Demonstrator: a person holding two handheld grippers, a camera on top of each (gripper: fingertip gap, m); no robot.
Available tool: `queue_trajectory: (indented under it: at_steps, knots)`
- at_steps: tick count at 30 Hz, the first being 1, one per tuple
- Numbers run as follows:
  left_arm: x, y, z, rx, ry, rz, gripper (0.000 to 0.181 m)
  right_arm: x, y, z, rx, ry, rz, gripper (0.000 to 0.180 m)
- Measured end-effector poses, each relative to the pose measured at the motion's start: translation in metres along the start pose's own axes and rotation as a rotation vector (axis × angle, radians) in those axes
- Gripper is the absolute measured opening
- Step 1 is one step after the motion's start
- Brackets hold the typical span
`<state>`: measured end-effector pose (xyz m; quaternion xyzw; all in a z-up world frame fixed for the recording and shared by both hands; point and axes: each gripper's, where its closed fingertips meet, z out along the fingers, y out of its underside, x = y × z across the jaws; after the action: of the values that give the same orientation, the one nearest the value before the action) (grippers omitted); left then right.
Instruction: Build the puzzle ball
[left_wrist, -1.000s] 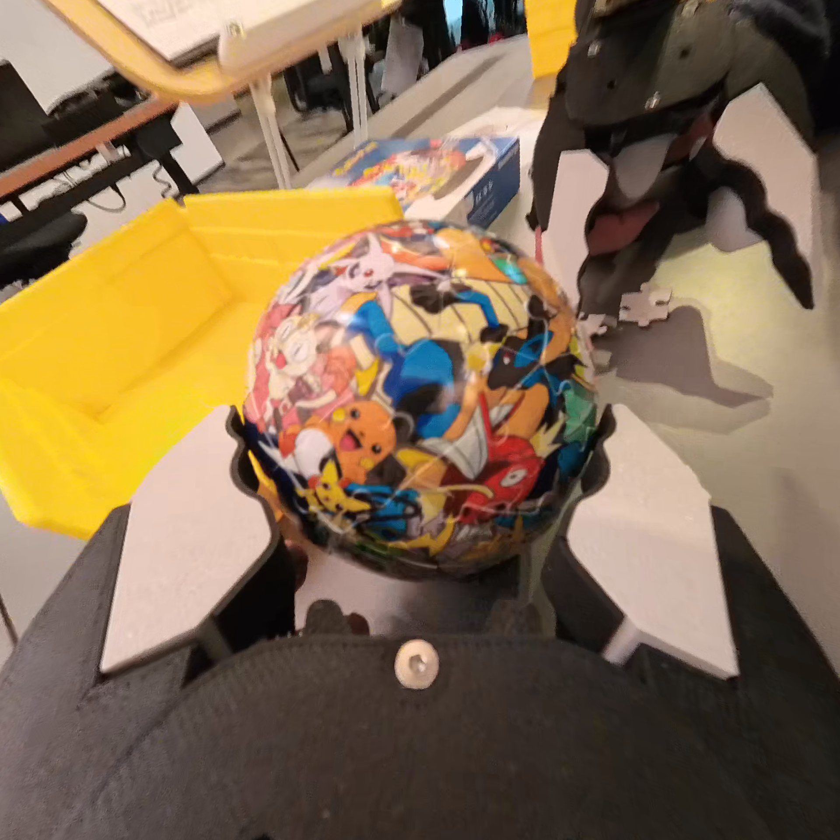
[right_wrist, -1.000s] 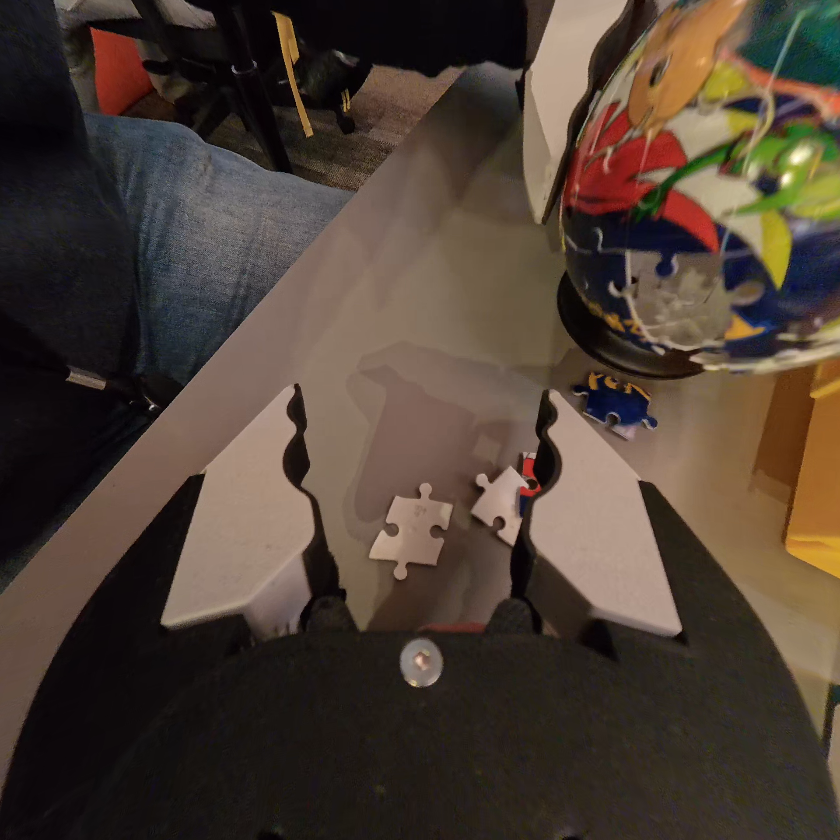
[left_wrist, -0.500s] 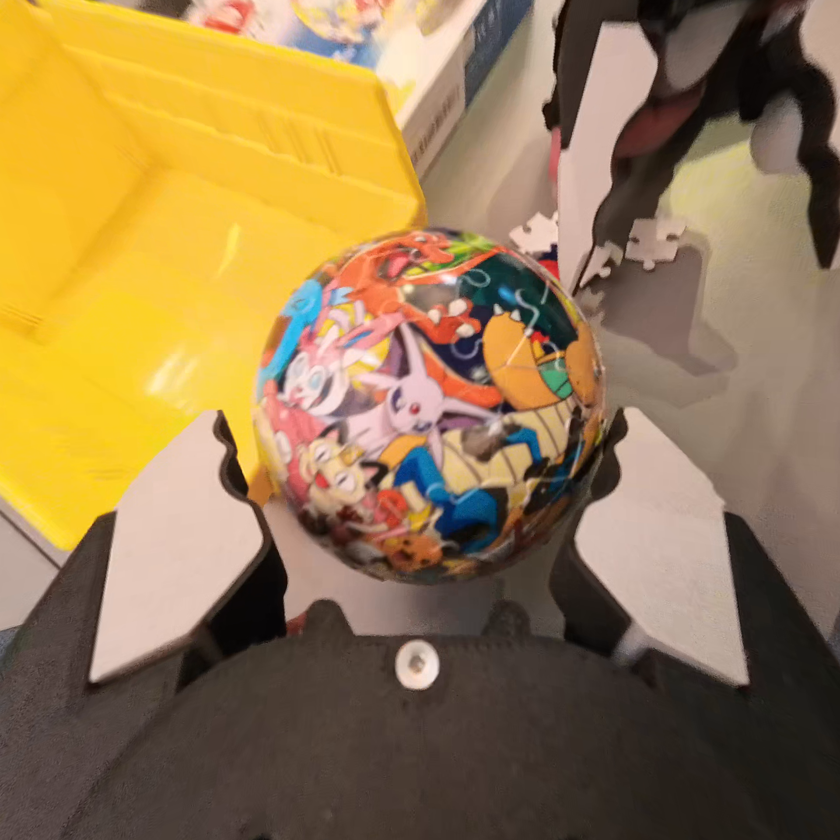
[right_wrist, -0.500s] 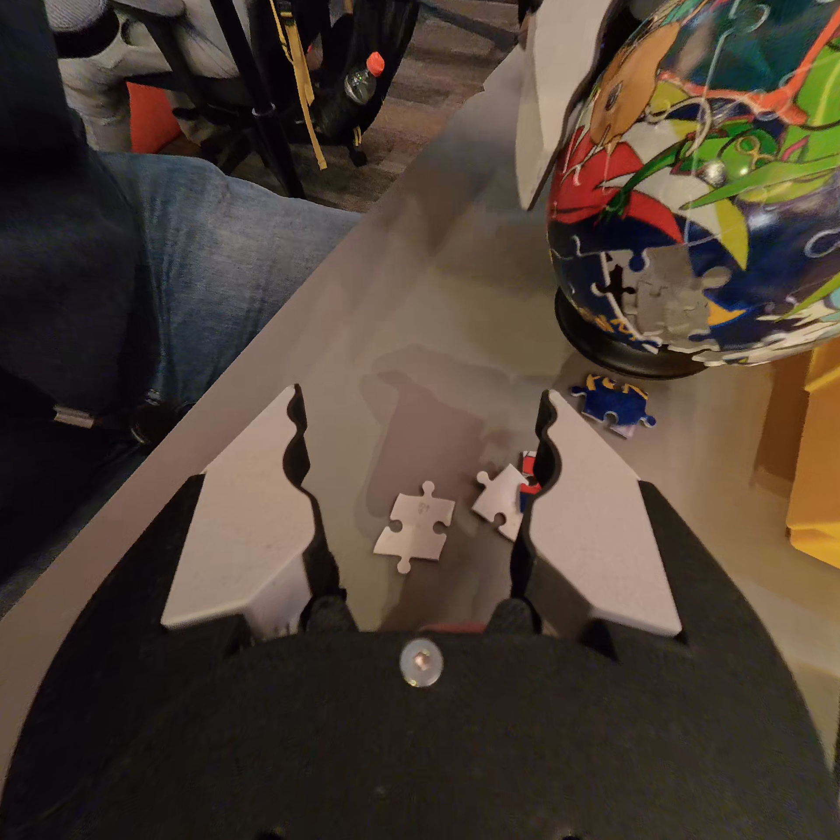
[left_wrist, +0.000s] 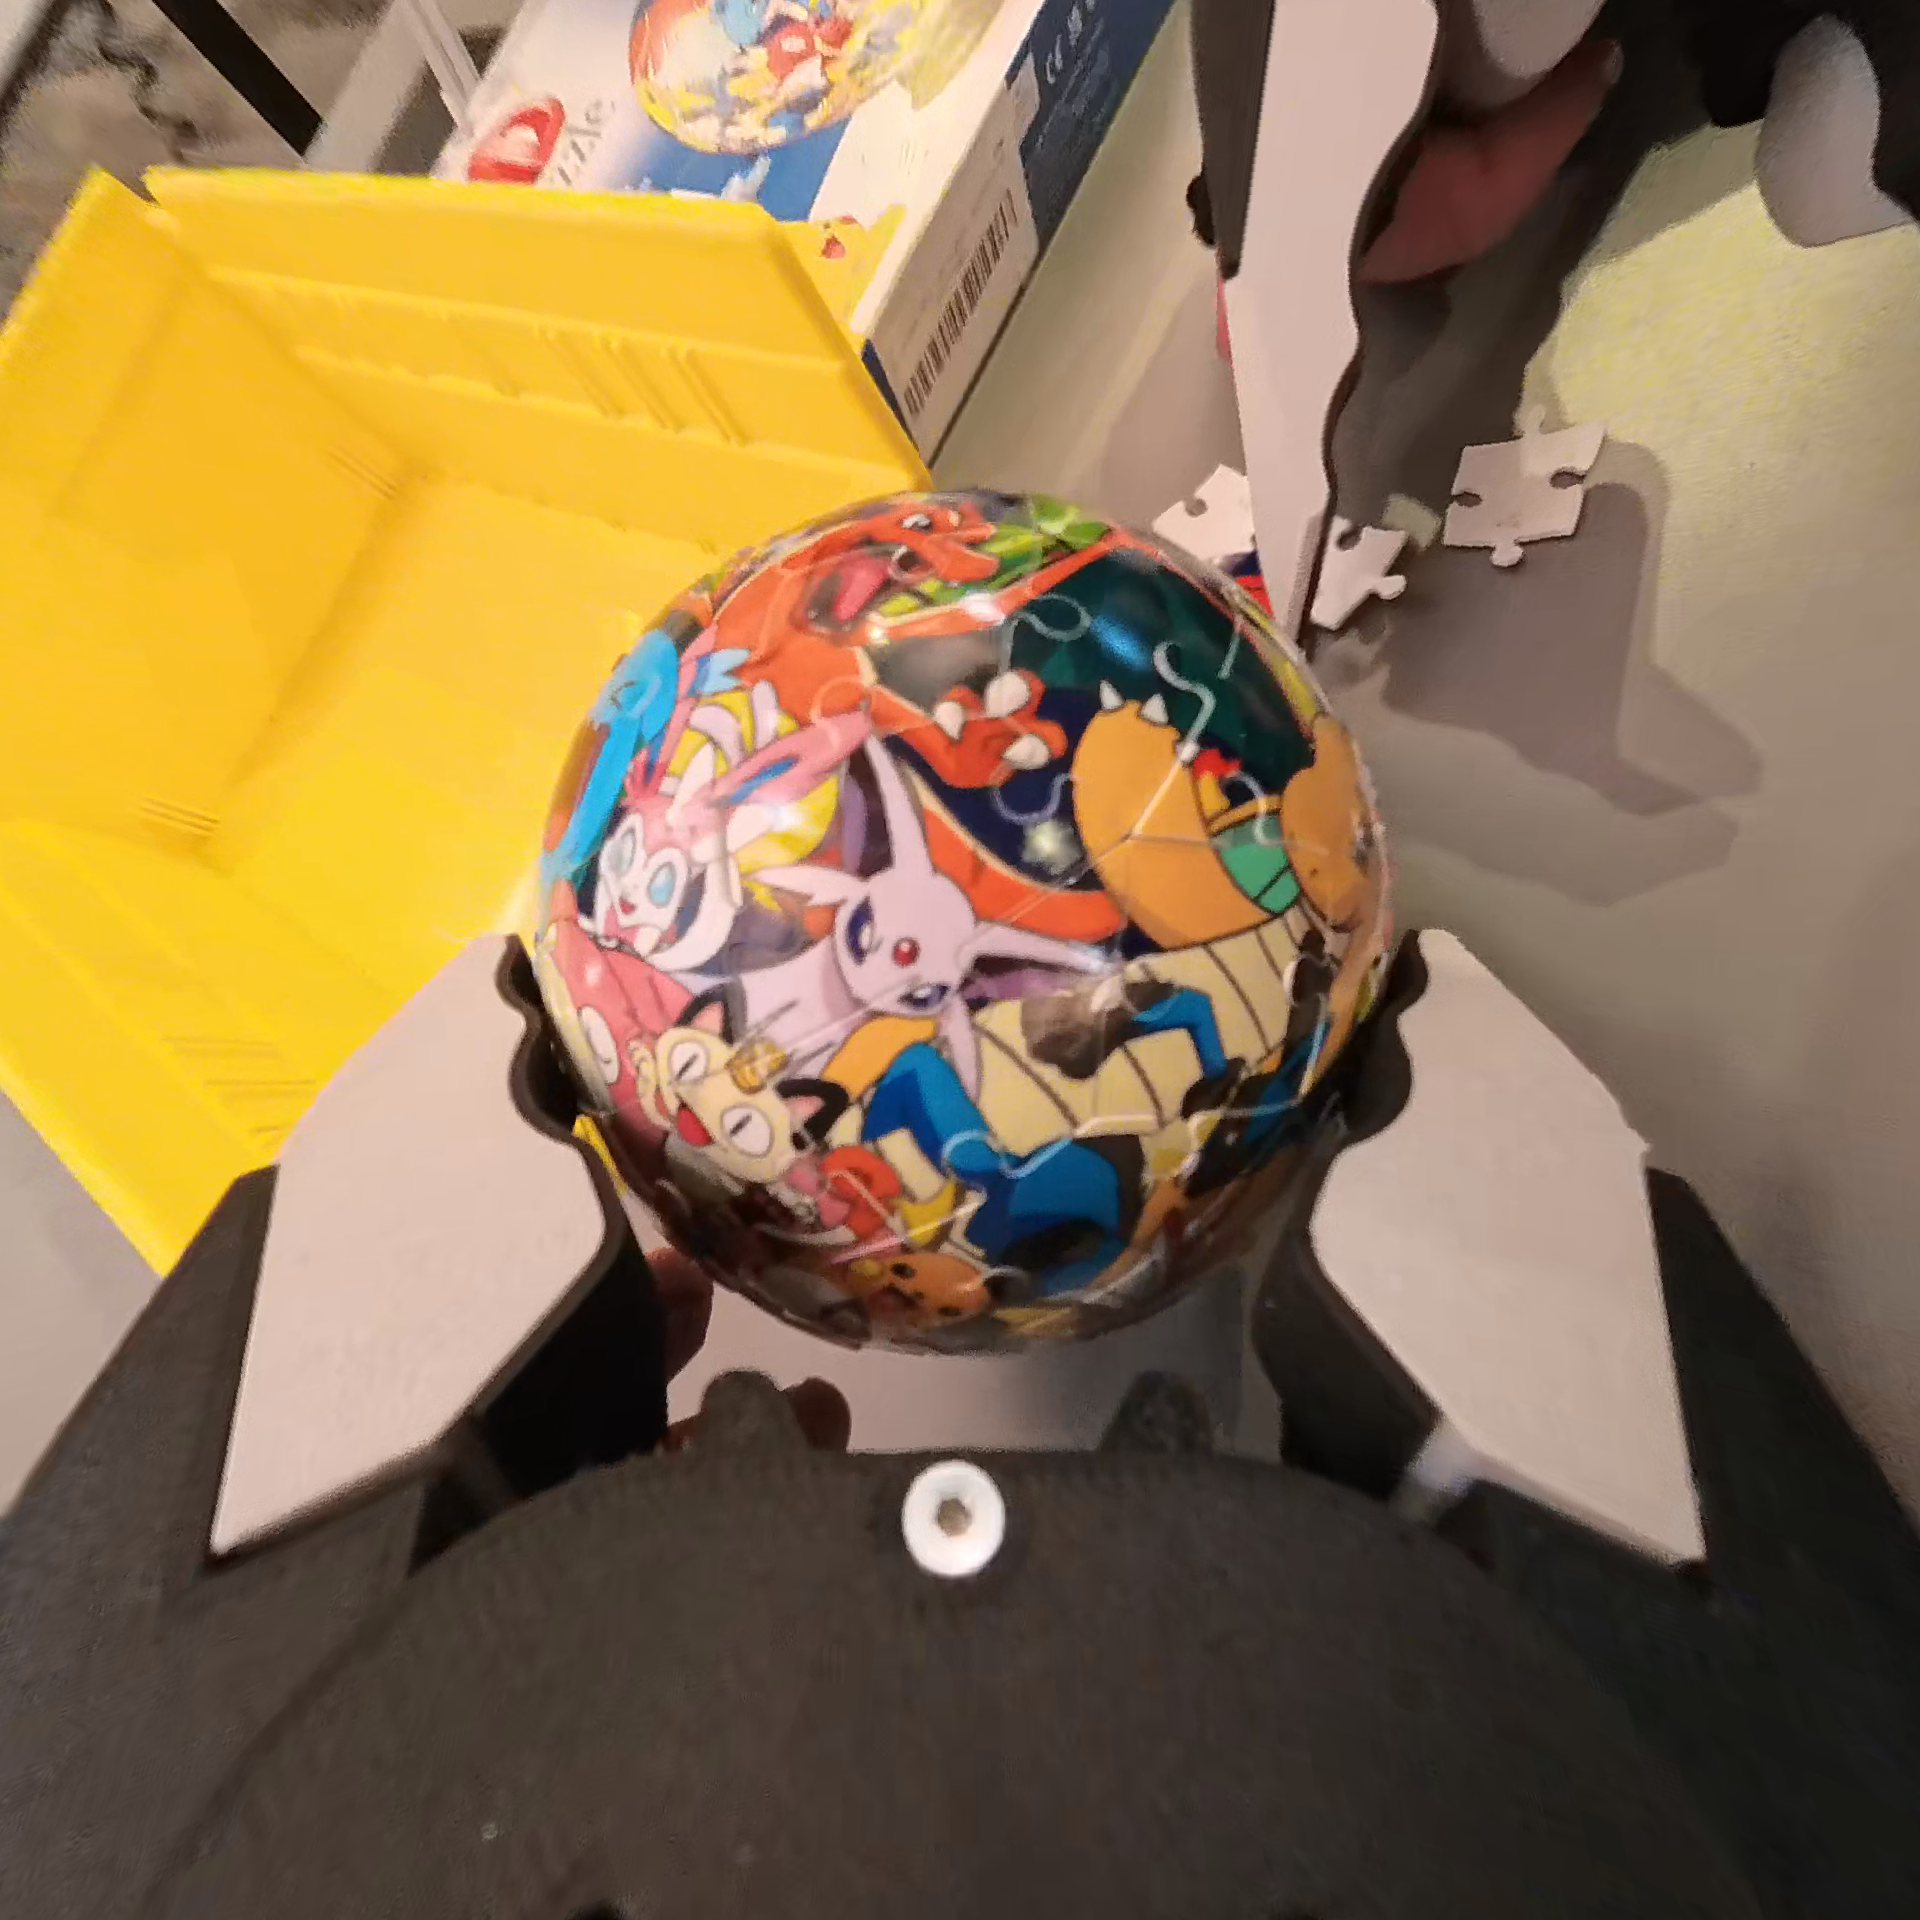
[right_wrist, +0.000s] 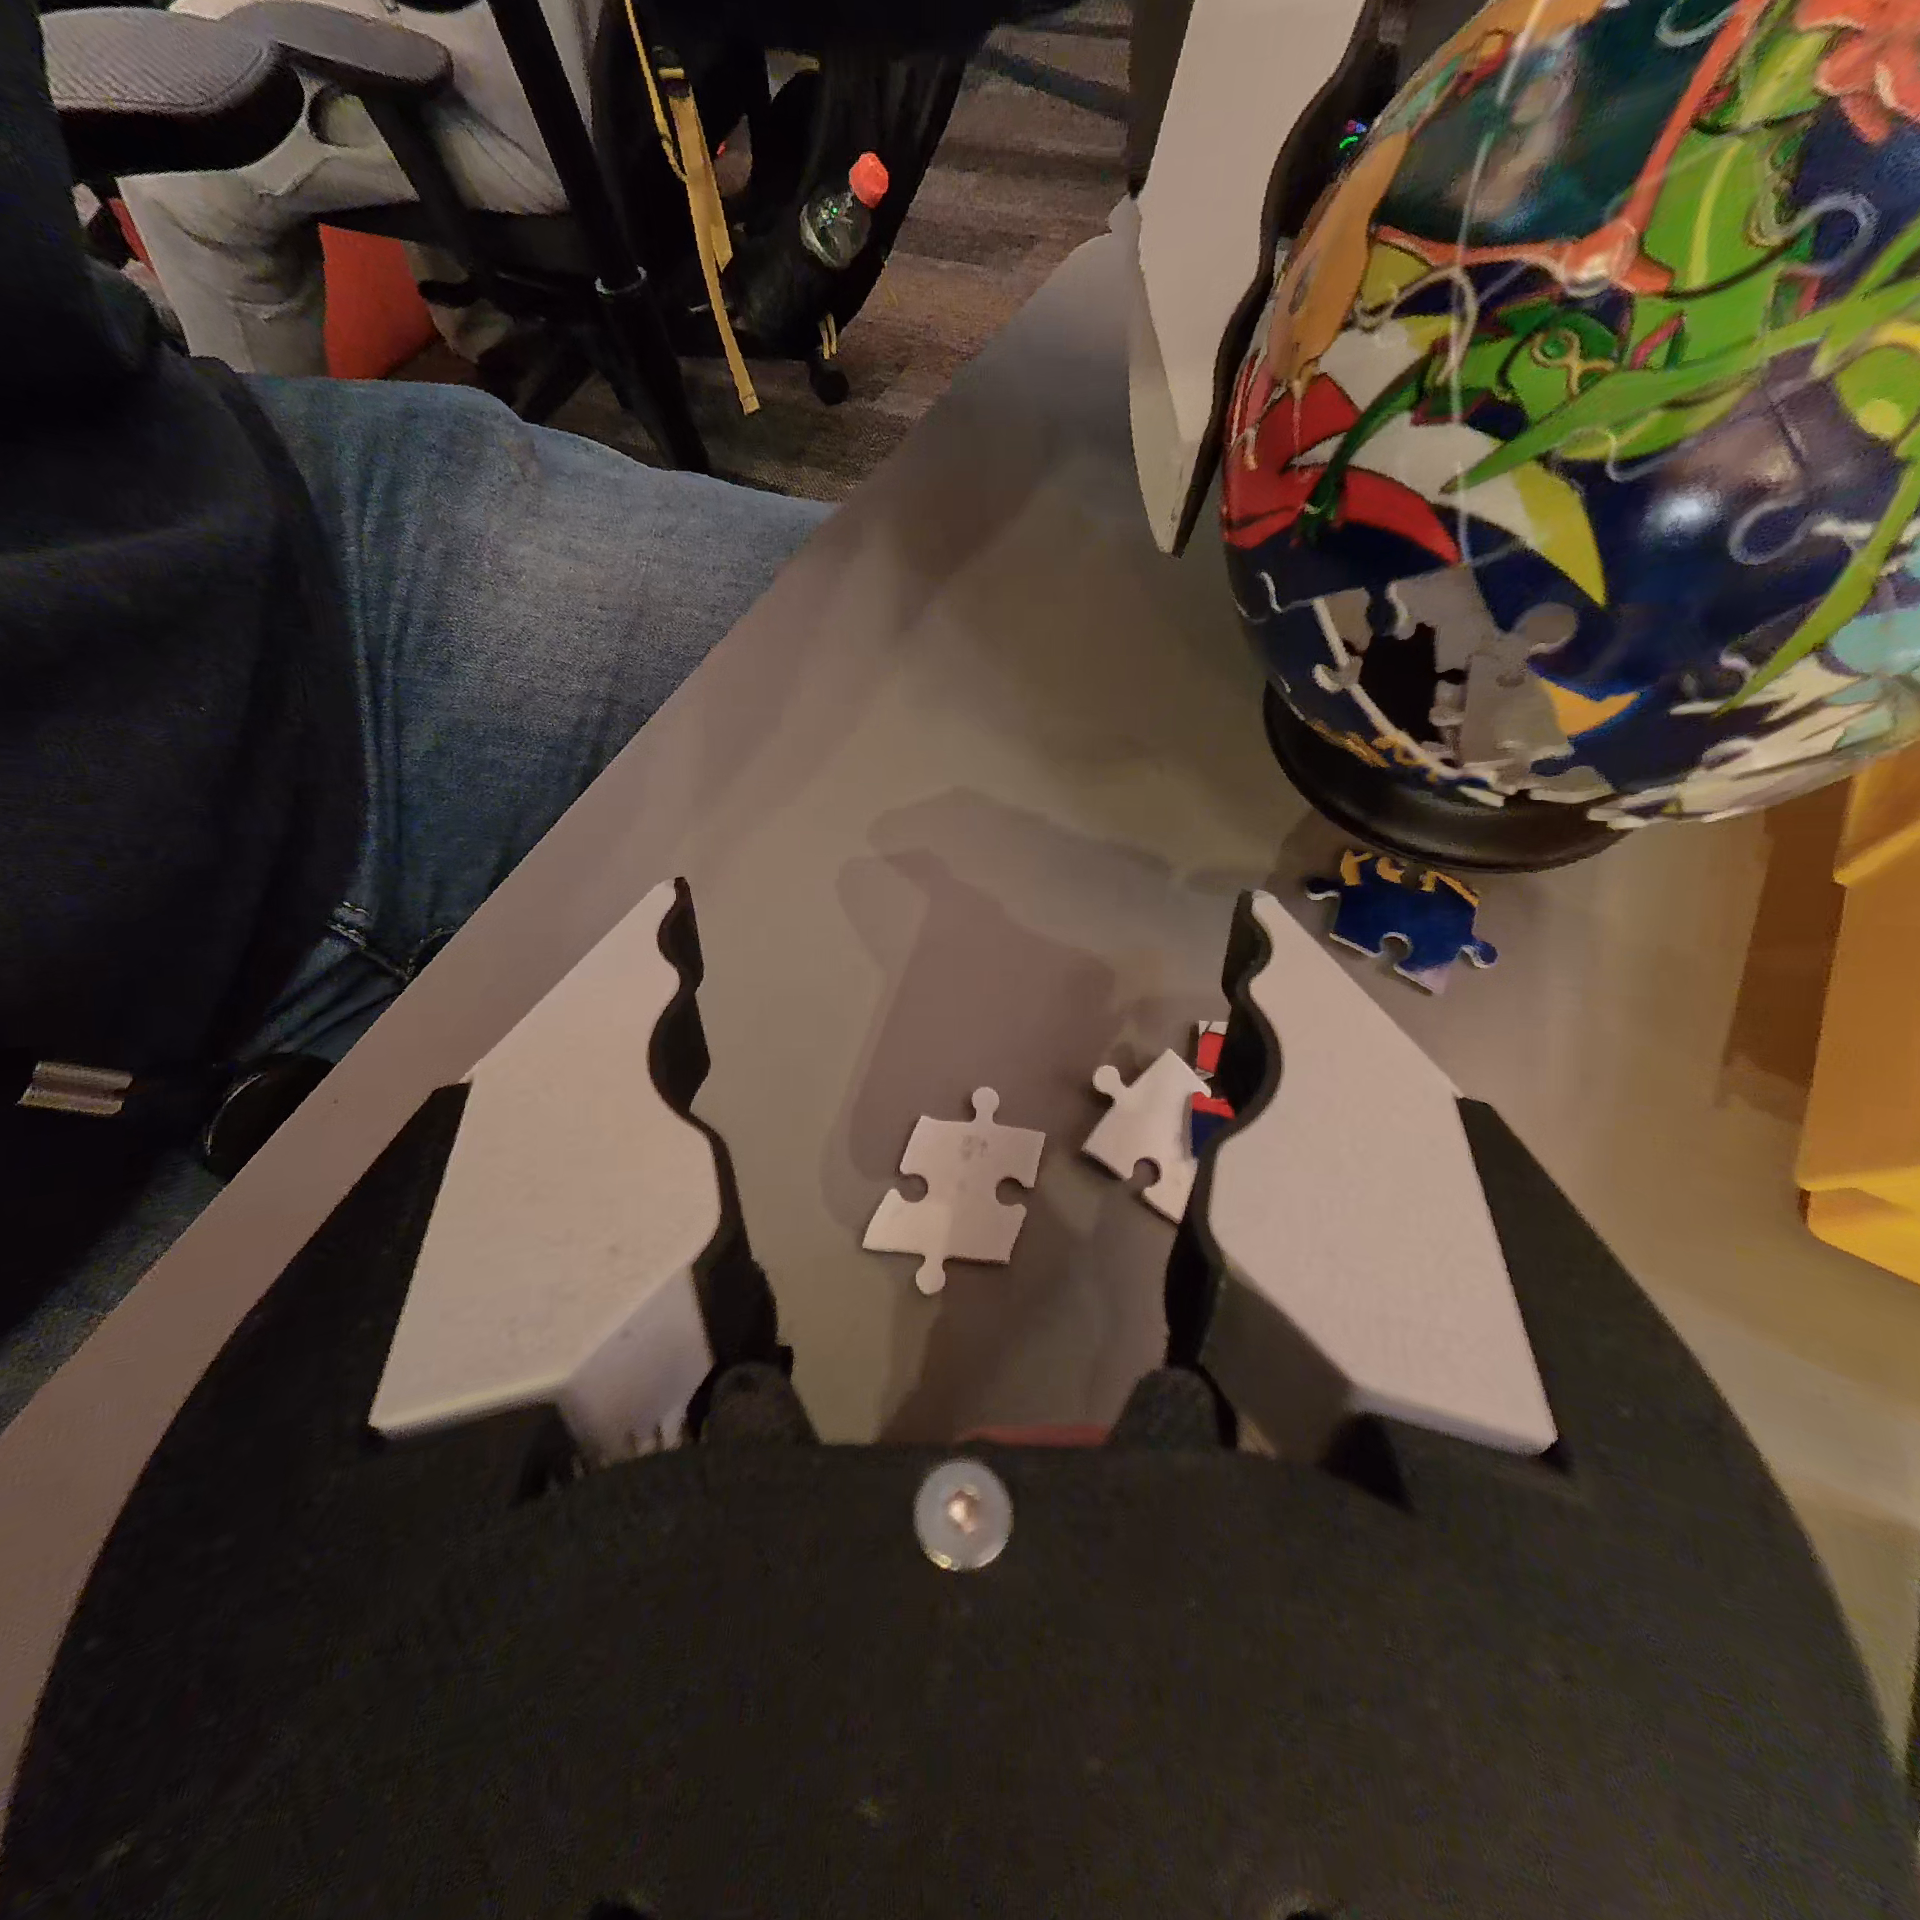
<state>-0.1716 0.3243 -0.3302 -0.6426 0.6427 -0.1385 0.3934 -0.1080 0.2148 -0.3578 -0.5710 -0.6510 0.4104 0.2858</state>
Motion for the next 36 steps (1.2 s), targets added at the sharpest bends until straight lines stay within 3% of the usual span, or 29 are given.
queue_trajectory:
  at_steps: [8, 15, 21, 36]
  knots:
    - [-0.007, -0.026, -0.016, 0.183, -0.110, 0.074, 0.143, 0.000, 0.000, 0.001, -0.005, 0.001, -0.002, 0.099]
    - [-0.008, -0.044, -0.025, 0.174, -0.186, 0.263, 0.143, 0.000, 0.000, 0.001, -0.007, -0.001, -0.004, 0.099]
    - [-0.011, -0.041, -0.026, 0.275, -0.160, 0.123, 0.143, 0.000, 0.001, 0.001, -0.010, 0.000, -0.007, 0.099]
    - [-0.027, 0.000, -0.037, 0.341, -0.126, -0.075, 0.143, 0.016, -0.011, 0.009, -0.048, 0.055, 0.001, 0.103]
